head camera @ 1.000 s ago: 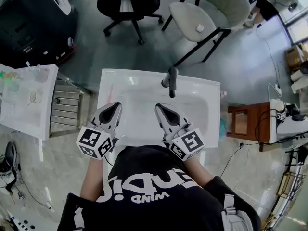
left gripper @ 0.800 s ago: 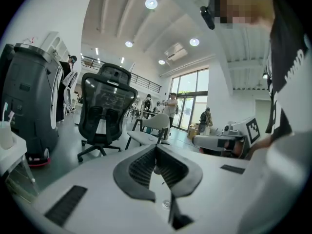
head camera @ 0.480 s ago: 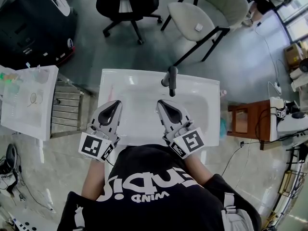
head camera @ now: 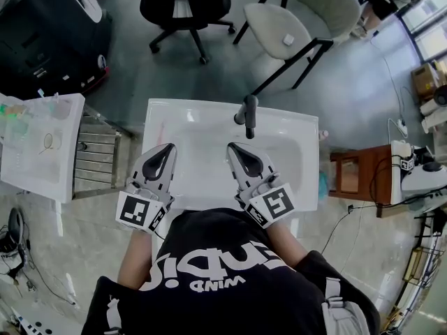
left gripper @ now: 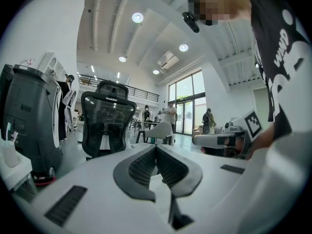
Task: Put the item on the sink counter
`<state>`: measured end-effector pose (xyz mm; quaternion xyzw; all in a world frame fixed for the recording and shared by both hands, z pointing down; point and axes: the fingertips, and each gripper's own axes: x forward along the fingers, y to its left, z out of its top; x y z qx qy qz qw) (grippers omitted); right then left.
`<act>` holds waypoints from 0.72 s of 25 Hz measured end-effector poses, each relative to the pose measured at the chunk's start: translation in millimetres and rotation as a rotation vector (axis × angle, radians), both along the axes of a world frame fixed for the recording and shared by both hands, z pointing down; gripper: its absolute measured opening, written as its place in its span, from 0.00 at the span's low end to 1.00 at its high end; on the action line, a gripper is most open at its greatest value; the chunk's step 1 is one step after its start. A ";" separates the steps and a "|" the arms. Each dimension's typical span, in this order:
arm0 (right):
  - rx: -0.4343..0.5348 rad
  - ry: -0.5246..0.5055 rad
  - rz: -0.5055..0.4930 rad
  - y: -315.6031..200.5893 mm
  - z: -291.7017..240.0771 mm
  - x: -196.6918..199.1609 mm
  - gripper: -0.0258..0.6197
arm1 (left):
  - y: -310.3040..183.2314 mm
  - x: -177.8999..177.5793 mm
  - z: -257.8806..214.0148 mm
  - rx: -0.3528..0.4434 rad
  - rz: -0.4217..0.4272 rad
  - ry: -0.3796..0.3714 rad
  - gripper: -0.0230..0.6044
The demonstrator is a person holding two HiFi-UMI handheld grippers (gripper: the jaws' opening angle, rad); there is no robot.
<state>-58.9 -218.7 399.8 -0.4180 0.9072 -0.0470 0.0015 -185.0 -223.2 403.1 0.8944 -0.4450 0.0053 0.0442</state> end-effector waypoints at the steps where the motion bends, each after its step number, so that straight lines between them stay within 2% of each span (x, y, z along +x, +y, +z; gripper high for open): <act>1: 0.000 0.000 0.001 -0.2 -0.1 -0.6 0.06 | 0.2 -0.5 0.2 0.000 -0.001 0.000 0.07; 18: 0.008 0.015 0.033 -0.8 1.1 5.5 0.06 | 5.0 2.0 1.9 -0.017 -0.017 -0.011 0.07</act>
